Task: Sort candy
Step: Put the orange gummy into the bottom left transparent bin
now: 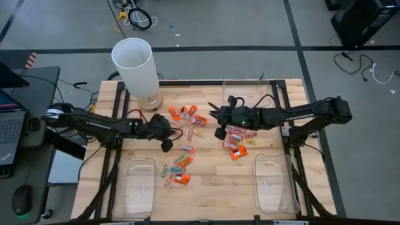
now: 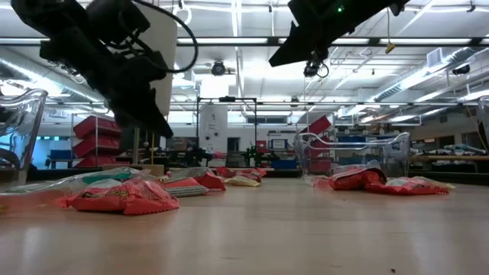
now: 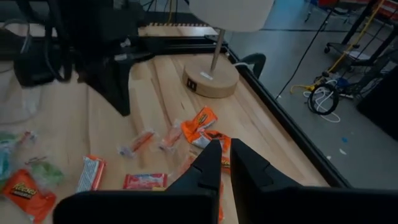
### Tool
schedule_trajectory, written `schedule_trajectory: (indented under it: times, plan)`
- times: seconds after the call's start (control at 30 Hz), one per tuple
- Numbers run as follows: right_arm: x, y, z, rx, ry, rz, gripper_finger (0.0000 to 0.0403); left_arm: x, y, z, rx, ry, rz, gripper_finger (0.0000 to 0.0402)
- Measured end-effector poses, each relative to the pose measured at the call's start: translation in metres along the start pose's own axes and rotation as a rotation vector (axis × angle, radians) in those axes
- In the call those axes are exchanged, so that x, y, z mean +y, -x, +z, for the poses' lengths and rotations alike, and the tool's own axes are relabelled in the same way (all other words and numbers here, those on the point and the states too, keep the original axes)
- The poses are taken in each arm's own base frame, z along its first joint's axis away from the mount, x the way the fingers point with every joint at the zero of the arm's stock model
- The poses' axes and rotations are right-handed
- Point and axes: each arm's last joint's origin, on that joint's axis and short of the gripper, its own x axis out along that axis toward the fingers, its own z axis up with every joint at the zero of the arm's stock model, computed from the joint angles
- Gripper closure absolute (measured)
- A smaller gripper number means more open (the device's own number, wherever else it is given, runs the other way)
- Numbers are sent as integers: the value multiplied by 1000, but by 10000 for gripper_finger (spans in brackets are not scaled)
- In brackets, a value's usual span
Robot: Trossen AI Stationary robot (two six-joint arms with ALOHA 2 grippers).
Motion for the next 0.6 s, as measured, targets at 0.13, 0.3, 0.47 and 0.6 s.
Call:
schedule_trajectory:
  times: [0.13,0.3,0.47,0.6]
  plan:
    - [-1,2,1,-5,-2,-2,382,1,-7,-5,34,80,23,394]
    - [-1,1,1,-1,-4,-2,382,5,-12,-6,36,184,81,394]
    - [-1,1,0,0,-1,-15,382,10,-17,-6,19,244,141,394]
    - [-3,2,0,2,2,-63,382,13,-23,-10,47,291,176,393]
